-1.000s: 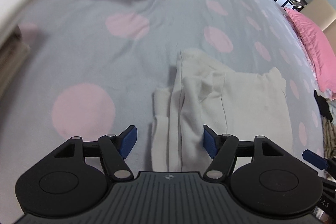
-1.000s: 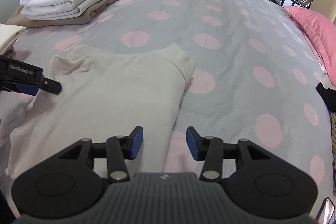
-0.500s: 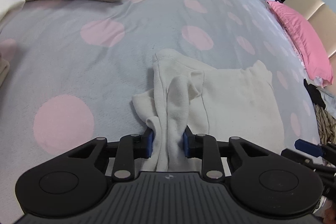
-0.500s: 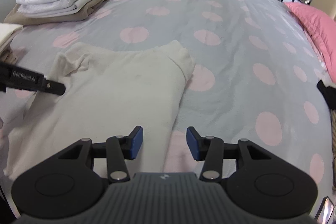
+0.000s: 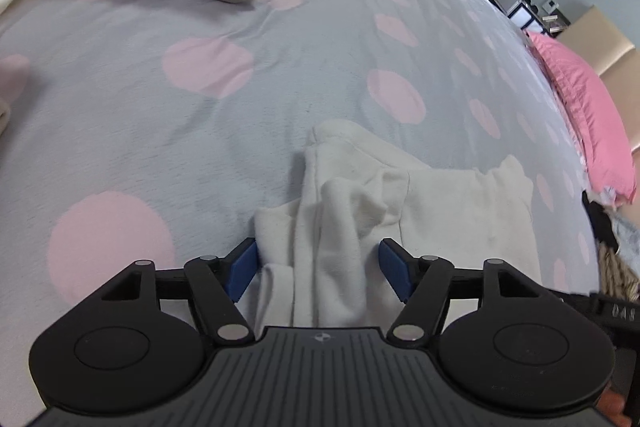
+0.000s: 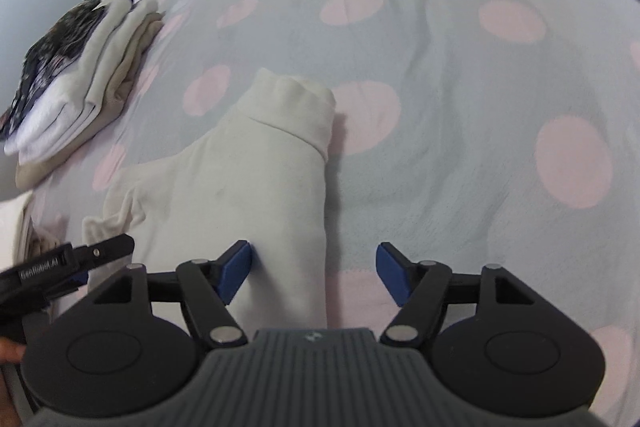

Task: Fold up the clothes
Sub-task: 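Pinch the folded cream garment's other end with the right gripper, then lift the folded cream garment with both grippers and carry it to the clothes stack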

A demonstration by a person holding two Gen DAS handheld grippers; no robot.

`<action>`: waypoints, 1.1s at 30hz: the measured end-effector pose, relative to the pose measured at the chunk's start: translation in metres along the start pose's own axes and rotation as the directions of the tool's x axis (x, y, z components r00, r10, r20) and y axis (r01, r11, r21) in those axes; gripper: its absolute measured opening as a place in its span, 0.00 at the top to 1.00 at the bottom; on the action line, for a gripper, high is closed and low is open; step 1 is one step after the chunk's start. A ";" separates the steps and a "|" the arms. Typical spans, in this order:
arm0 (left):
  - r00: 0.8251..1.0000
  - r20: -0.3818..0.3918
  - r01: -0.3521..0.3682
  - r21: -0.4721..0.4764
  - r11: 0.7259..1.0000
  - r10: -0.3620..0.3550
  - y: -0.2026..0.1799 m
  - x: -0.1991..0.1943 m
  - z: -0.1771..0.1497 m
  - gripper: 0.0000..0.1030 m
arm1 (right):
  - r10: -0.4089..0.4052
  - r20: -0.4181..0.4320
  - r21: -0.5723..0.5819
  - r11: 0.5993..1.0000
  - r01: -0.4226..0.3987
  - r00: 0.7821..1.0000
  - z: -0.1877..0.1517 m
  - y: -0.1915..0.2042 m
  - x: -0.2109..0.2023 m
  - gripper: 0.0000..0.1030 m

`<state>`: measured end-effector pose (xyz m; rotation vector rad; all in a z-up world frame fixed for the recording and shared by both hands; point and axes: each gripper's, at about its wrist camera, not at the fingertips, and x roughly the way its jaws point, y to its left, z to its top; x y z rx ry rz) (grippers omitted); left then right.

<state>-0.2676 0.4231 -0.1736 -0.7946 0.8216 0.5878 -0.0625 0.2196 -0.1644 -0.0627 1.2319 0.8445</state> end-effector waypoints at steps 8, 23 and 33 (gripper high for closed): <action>1.000 0.020 0.005 0.038 0.999 -0.006 -0.007 0.000 -0.003 0.74 | 0.055 -0.014 0.026 0.998 -0.055 0.998 0.006 -0.001 0.023 0.55; 0.991 0.133 -0.024 0.148 0.989 0.005 -0.036 -0.048 -0.009 0.81 | 0.091 0.113 -0.067 0.994 -0.084 0.989 0.000 0.031 -0.019 0.78; 0.953 0.304 -0.041 0.169 0.985 -0.013 -0.053 -0.137 -0.017 0.82 | 0.177 0.217 -0.202 0.970 -0.134 0.960 0.000 0.070 -0.082 0.78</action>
